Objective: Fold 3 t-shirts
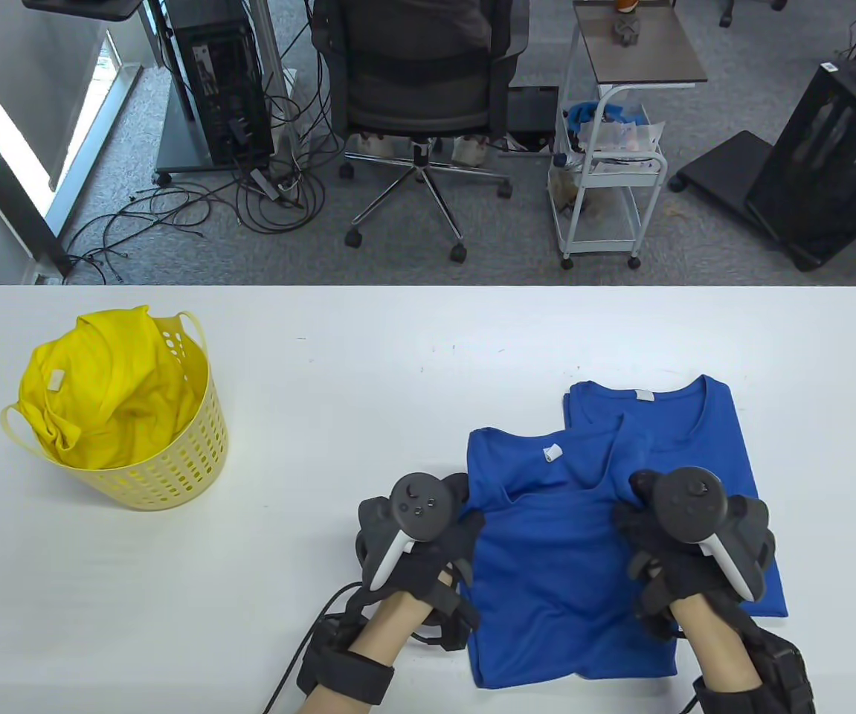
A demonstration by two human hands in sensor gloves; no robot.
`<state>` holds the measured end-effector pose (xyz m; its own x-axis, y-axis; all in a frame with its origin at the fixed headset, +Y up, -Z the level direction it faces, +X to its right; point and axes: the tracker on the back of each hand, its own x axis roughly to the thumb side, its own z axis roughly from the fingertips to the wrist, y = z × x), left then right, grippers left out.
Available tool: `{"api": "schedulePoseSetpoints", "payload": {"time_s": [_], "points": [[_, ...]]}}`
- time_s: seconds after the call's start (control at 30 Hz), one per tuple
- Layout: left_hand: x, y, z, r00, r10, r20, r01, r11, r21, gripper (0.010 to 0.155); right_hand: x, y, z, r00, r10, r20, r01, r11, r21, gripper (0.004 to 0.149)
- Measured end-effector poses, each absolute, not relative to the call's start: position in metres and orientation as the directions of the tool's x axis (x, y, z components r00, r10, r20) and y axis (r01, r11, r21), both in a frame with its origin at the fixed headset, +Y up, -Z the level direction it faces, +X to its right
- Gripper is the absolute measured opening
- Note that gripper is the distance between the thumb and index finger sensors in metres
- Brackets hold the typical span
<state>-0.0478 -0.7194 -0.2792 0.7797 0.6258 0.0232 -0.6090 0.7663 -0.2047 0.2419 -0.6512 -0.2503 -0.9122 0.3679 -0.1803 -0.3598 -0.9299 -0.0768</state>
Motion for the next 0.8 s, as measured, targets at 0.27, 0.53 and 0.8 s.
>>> {"api": "schedulePoseSetpoints", "payload": {"time_s": [0.27, 0.53, 0.8], "points": [[0.003, -0.722, -0.284, 0.744, 0.665, 0.069, -0.643, 0.74, -0.201, 0.055, 0.289, -0.642, -0.244, -0.901, 0.36, -0.241, -0.338, -0.932, -0.13, 0.047], [0.04, -0.728, -0.308, 0.707, 0.705, 0.049, -0.681, 0.698, -0.222, 0.054, 0.328, -0.655, -0.261, -0.872, 0.372, -0.318, -0.348, -0.928, -0.132, 0.047], [0.067, -0.74, -0.323, 0.675, 0.737, 0.03, -0.705, 0.657, -0.266, 0.054, 0.354, -0.647, -0.285, -0.87, 0.327, -0.369, -0.308, -0.945, -0.111, 0.047]]}}
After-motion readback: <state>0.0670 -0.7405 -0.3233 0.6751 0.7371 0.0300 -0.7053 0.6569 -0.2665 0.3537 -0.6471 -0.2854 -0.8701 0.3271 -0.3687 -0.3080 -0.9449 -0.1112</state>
